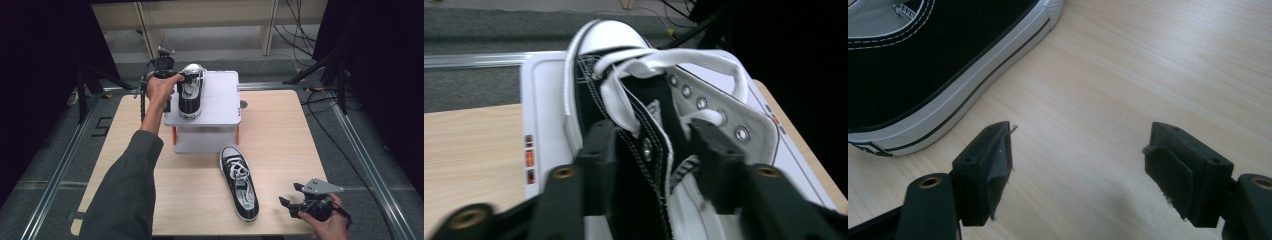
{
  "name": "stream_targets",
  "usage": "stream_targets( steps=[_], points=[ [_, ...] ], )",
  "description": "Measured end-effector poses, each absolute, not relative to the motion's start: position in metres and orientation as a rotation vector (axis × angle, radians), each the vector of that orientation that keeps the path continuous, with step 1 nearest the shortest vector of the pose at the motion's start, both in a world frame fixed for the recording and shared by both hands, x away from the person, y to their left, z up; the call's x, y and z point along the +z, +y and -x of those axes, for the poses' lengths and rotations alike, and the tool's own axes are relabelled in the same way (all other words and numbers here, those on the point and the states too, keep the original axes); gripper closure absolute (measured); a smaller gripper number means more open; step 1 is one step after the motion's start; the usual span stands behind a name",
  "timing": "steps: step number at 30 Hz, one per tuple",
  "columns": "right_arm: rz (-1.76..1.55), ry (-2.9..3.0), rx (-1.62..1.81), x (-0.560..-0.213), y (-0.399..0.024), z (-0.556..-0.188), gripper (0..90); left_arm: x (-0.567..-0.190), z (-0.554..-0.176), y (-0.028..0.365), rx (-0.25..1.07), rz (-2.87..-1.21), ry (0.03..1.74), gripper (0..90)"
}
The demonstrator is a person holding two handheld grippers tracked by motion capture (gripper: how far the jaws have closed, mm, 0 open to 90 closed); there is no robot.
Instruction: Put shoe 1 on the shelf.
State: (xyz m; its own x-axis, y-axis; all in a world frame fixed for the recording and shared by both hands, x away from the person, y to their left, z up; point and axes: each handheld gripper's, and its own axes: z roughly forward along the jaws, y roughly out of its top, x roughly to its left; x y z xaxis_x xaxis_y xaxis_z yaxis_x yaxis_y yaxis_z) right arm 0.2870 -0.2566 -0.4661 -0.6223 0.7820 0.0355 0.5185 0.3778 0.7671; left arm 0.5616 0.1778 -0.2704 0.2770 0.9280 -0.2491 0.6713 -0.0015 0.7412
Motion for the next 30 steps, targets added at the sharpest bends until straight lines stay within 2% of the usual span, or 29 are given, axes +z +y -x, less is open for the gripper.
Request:
stream_targets(
  steps=[2,7,15,22,30],
  points=[
    [-1.148,2.309,1.112,-0.465,-0.257,-0.287,27.4,-0.270,-0.561,0.178,0.379,-1.731,1.471,40.0],
    [-1.148,2.303,1.118,-0.466,-0.257,-0.287,27.4,-0.255,-0.546,0.189,0.389,-1.717,1.450,28.4],
    [-1.139,2.298,1.112,-0.465,-0.258,-0.287,27.4,-0.240,-0.513,0.205,0.371,-1.713,1.369,20.1],
    [-1.145,2.296,1.114,-0.466,-0.258,-0.287,27.5,-0.240,-0.471,0.217,0.397,-1.764,1.252,19.7],
    [-1.199,2.297,1.123,-0.465,-0.257,-0.285,27.7,-0.268,-0.415,0.225,0.362,-1.759,1.143,19.3]
  ],
)
